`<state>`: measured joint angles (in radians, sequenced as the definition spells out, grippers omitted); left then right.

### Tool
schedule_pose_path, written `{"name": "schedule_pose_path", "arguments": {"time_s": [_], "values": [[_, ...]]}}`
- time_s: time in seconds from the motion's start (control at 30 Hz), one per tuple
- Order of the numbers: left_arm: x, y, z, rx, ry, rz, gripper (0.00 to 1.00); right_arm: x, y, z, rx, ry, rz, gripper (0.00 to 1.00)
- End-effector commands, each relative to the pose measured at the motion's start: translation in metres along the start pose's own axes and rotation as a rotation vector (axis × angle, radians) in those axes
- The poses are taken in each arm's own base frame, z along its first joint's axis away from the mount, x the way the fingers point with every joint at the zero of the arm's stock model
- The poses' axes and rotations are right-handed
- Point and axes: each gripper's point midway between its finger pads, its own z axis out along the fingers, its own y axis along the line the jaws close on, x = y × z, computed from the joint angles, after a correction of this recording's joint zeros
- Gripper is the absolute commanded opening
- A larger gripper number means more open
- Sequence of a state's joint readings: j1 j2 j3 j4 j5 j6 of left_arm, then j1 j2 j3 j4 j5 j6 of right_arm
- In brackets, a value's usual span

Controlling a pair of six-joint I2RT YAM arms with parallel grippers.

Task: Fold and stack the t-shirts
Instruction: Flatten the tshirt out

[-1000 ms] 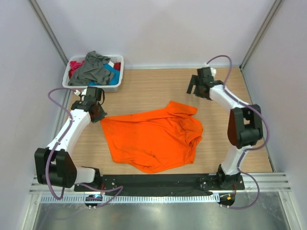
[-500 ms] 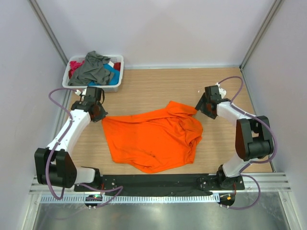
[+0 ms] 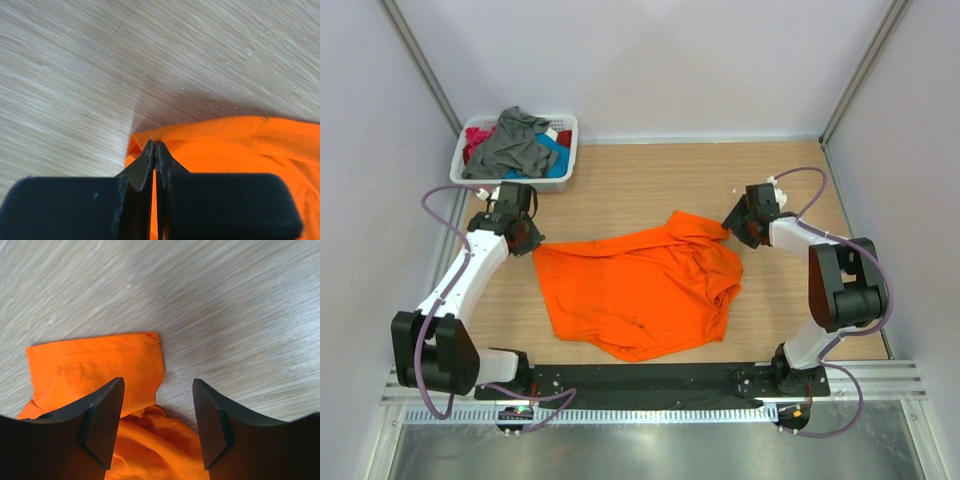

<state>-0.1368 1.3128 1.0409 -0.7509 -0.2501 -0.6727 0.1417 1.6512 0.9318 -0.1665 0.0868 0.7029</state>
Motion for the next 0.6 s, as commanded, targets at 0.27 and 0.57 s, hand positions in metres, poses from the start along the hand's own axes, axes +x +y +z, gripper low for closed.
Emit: {"name": "schedule_pose_path", "arguments": {"time_s": [0.27, 0.57], "values": [[-0.010, -0.004, -0.007, 0.041, -0.048, -0.011, 0.00, 0.013, 0.009, 0.012, -0.053, 0.045, 0.062, 0.60], [-0.012, -0.004, -0.008, 0.042, -0.052, -0.009, 0.00, 0.026, 0.011, 0.023, -0.079, 0.083, 0.081, 0.50]]}}
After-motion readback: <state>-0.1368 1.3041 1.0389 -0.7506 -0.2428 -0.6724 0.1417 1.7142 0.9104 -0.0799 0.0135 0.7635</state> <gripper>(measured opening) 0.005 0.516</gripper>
